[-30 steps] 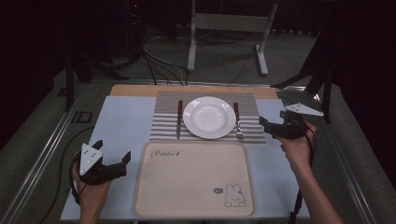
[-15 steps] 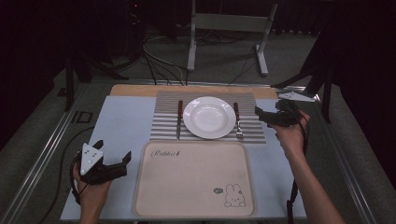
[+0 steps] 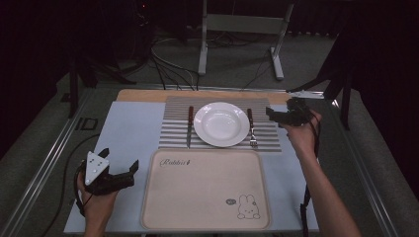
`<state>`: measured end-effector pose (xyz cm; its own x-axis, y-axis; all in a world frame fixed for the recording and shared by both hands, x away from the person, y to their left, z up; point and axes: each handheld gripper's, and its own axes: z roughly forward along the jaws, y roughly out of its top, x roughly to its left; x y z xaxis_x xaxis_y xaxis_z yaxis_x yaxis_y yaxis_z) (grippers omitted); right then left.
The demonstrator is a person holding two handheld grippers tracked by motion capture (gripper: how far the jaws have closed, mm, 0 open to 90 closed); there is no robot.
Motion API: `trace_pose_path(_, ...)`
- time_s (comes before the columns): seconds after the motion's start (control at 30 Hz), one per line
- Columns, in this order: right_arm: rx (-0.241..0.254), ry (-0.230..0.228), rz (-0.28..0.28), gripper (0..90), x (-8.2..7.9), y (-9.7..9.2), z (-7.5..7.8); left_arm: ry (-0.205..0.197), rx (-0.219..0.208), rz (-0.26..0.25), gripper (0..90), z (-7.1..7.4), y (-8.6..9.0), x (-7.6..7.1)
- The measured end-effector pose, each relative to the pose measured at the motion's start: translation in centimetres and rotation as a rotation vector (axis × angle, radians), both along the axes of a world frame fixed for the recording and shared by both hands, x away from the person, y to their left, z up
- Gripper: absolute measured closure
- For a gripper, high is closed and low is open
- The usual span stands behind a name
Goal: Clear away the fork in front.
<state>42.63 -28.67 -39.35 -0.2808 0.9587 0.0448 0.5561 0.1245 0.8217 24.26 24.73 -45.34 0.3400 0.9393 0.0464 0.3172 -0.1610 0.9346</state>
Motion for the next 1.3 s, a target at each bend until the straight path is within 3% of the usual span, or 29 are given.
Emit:
trace_pose_path(0.47,0.017,0.049,-0.04,11.1,2.2,-0.3,-2.2,0.0,0.002,-0.001,0.0,-0.1,-0.1,0.1)
trace_pose_path(0.8,0.018,0.082,-0.039,11.1,3.3,0.4,-3.8,0.0,0.006,-0.003,0.0,-0.1,-0.1,0.1)
trace_pose_path(1.3,-0.002,0.131,-0.052,10.9,4.5,1.3,-6.0,0.0,0.007,-0.004,0.0,-0.1,-0.1,0.0)
